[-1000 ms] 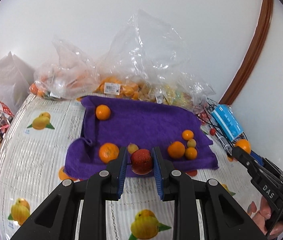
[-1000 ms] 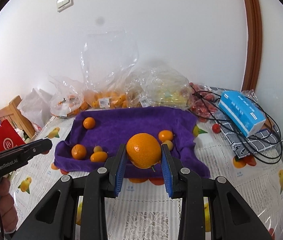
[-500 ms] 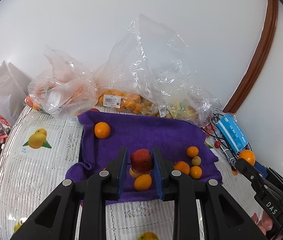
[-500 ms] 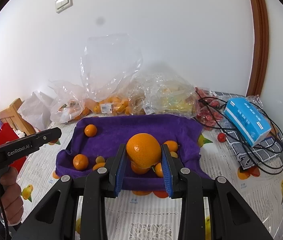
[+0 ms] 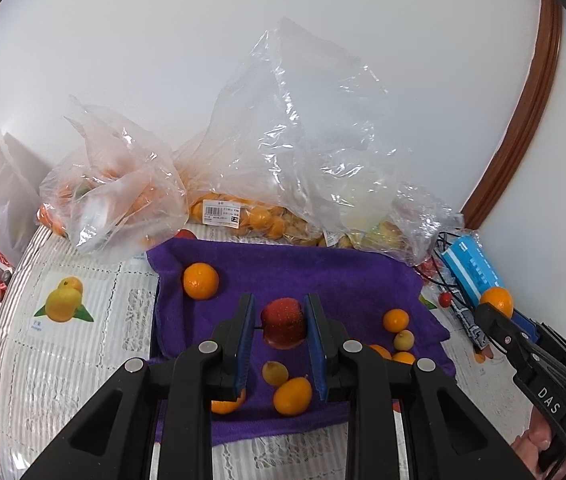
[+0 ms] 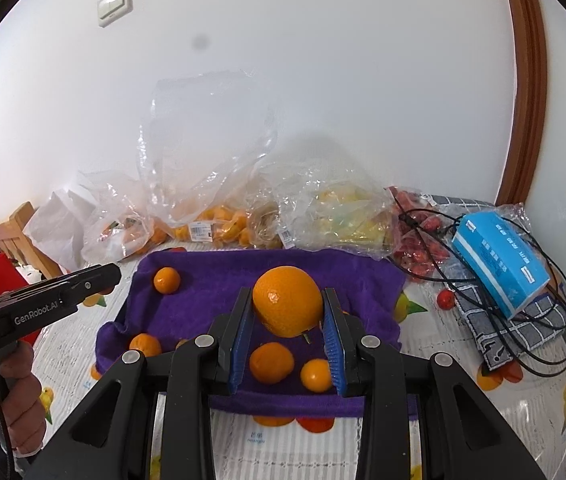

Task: Organize fruits
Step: 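Lower and open the right gripper on the towel while the left releases the tomato there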

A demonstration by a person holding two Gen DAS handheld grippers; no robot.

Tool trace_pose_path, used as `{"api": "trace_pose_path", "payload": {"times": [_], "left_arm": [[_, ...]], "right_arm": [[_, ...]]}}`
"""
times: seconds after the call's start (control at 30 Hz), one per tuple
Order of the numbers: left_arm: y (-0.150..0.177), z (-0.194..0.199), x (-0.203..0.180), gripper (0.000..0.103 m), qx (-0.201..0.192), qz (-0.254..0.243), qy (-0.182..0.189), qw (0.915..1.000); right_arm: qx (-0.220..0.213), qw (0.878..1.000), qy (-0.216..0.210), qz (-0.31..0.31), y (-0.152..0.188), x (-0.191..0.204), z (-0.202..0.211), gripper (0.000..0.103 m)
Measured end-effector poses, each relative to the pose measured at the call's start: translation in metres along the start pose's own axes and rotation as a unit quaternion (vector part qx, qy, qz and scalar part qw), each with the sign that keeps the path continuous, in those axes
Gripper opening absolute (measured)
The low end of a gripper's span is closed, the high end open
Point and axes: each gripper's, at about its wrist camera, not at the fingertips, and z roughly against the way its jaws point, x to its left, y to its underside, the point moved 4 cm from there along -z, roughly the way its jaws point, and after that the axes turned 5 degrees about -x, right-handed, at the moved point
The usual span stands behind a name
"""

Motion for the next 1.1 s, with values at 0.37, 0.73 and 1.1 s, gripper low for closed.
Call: {"api": "trace_pose_path", "payload": {"times": [0.37, 0.73, 1.1], "left_arm": [[0.007, -0.041, 0.015, 0.024, 0.026, 0.002, -0.009, 0.9996], [0.021, -0.081, 0.022, 0.024, 0.058, 0.003, -0.015, 0.9982], [0.027, -0.102, 0.02, 0.024, 0.078, -0.002, -0.017, 0.9968]], "right_arm": [[0.032, 0.999, 0.0, 0.001, 0.011, 0.001, -0.055, 0.033], [0.071, 0.997, -0.006, -0.001, 0.034, -0.003, -0.095, 0.033], [0.092, 0.996, -0.008, 0.012, 0.049, 0.002, -0.11, 0.033]]}}
